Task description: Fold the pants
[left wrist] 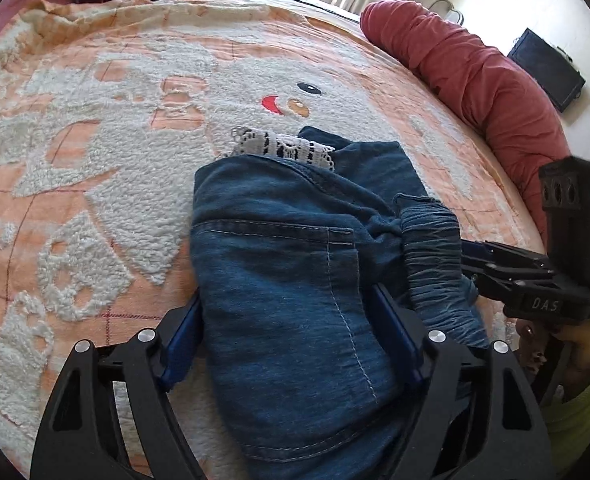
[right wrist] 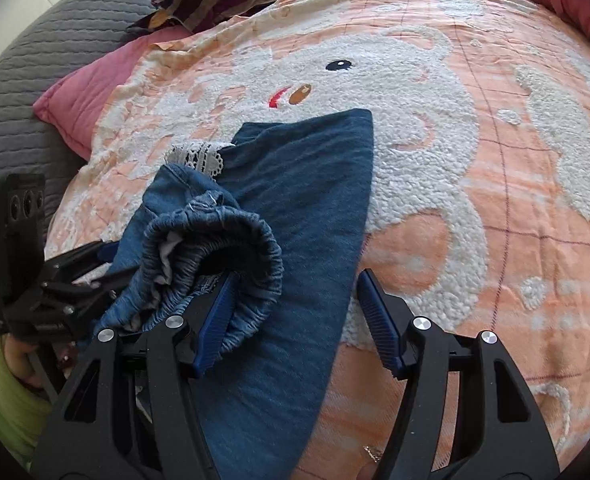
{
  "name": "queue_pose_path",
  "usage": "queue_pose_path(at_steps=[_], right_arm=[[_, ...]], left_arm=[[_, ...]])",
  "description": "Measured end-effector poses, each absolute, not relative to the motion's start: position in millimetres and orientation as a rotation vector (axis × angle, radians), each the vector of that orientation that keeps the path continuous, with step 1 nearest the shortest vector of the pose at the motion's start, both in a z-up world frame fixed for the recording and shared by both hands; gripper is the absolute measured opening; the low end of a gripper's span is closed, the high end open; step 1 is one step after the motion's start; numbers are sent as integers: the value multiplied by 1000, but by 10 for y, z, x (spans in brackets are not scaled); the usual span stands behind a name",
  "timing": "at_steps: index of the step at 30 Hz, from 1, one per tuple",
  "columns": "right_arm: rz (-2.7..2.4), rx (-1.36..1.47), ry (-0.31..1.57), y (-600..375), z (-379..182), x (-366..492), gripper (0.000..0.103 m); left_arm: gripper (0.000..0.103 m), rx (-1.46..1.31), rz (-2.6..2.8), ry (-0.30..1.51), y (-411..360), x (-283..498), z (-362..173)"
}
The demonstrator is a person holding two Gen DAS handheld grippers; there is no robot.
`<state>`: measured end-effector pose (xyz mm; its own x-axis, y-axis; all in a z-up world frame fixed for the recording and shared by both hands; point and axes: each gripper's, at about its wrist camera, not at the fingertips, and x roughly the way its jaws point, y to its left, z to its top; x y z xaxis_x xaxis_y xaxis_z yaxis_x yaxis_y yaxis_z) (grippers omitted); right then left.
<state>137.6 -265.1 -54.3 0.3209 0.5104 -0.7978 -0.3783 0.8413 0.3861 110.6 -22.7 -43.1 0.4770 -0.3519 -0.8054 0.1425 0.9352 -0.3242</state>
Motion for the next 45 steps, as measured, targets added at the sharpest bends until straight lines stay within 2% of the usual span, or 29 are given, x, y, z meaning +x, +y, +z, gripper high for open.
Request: queue_pose_path(at_steps=[3, 4, 5, 7, 9, 18, 30, 45], right_arm=[[603, 122, 1089, -2619, -526, 1359, 45], [612, 111, 1084, -2605, -517, 1346, 34], [637, 113, 1080, -2587, -509, 1333, 28], [649, 93, 1061, -2529, -480, 1301, 17], [659, 56, 1023, -2464, -421, 1238, 11], [659, -22, 896, -2334, -183, 1105, 10], [677, -54, 825, -2198, 62, 1406, 10], [692, -74, 809, -2091, 119, 1911, 10]], left_arm=[[61, -207, -299, 1020, -278, 1083, -412], [57, -198, -296, 1013, -295, 1072, -401], [54, -193, -292, 1007, -304, 1064, -390], [45, -182, -281, 989, -329, 1038, -360], [42, -174, -277, 978, -335, 1019, -334], [36, -205, -291, 942, -289, 987, -141], [36, -199, -239, 871, -191, 1324, 117], [36, -217, -208, 858, -102, 1814, 136]])
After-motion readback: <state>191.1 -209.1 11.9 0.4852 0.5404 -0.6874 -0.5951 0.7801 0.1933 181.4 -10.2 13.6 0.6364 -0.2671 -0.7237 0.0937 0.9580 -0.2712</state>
